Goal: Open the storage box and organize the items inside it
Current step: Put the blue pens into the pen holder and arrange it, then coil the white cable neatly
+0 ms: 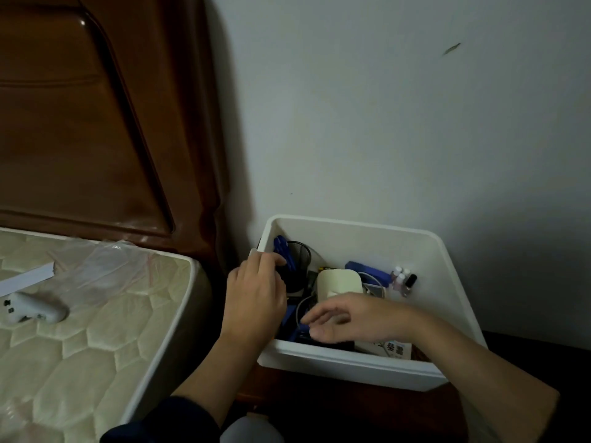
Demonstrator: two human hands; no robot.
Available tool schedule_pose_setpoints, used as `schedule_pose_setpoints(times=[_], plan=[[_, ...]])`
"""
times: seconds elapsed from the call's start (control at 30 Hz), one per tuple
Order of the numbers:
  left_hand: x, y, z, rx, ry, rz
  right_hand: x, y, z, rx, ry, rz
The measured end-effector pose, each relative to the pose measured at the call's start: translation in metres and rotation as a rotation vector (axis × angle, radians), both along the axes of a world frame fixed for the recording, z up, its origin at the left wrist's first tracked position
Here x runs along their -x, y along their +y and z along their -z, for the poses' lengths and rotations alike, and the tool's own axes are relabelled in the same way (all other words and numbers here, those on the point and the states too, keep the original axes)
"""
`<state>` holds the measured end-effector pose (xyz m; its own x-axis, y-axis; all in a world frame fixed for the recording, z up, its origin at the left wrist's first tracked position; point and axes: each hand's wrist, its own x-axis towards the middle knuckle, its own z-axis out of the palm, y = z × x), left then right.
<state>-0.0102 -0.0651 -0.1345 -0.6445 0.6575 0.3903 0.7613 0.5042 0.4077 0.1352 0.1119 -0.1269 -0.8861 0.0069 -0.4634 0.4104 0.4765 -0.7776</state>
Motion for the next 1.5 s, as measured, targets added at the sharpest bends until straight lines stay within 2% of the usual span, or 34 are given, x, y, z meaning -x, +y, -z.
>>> schedule_pose_setpoints(times=[0.2,0.4,0.57,0.63,0.77,0.9,1.0,1.07,1.13,1.23,1.33,1.43,1.5], plan=[[-0.015,-0.011,0.01,0.049,-0.159,-0.049,-0.009,-0.009,0.009,-0.157,0.062,0.094],[-0.014,-0.009,0.011,0.138,-0.126,-0.068,-0.011,-0.003,0.015,-0.117,-0.026,0.067],[-0.013,-0.009,0.012,0.189,-0.097,-0.059,-0.014,-0.002,0.031,-0.333,0.145,0.113],[-0.014,-0.009,0.012,0.205,-0.08,-0.051,-0.016,-0.001,0.033,-0.328,0.176,0.158],[-0.013,-0.009,0.012,0.221,-0.077,-0.043,-0.02,0.012,0.026,-0.333,0.318,0.345],[-0.014,-0.007,0.011,0.271,0.0,-0.045,-0.023,0.03,0.013,-0.042,0.51,0.753],[-0.015,0.002,0.01,0.351,0.081,0.017,-0.027,0.045,0.004,0.043,0.582,0.957],[-0.017,0.012,0.012,0.348,-0.012,0.12,-0.029,0.055,0.002,0.027,0.604,1.005],[-0.021,0.025,0.014,0.342,-0.244,0.159,-0.03,0.062,0.008,-0.021,0.573,1.007],[-0.02,0.046,0.019,0.393,-0.653,0.085,-0.03,0.066,0.025,-0.154,0.477,0.951],[-0.018,0.065,0.023,0.433,-0.949,0.03,-0.032,0.067,0.042,-0.221,0.435,0.953],[-0.024,0.075,0.027,0.404,-1.076,-0.016,-0.035,0.068,0.054,-0.285,0.412,0.949],[-0.025,0.079,0.03,0.455,-0.995,-0.074,-0.034,0.067,0.058,-0.307,0.413,0.894]])
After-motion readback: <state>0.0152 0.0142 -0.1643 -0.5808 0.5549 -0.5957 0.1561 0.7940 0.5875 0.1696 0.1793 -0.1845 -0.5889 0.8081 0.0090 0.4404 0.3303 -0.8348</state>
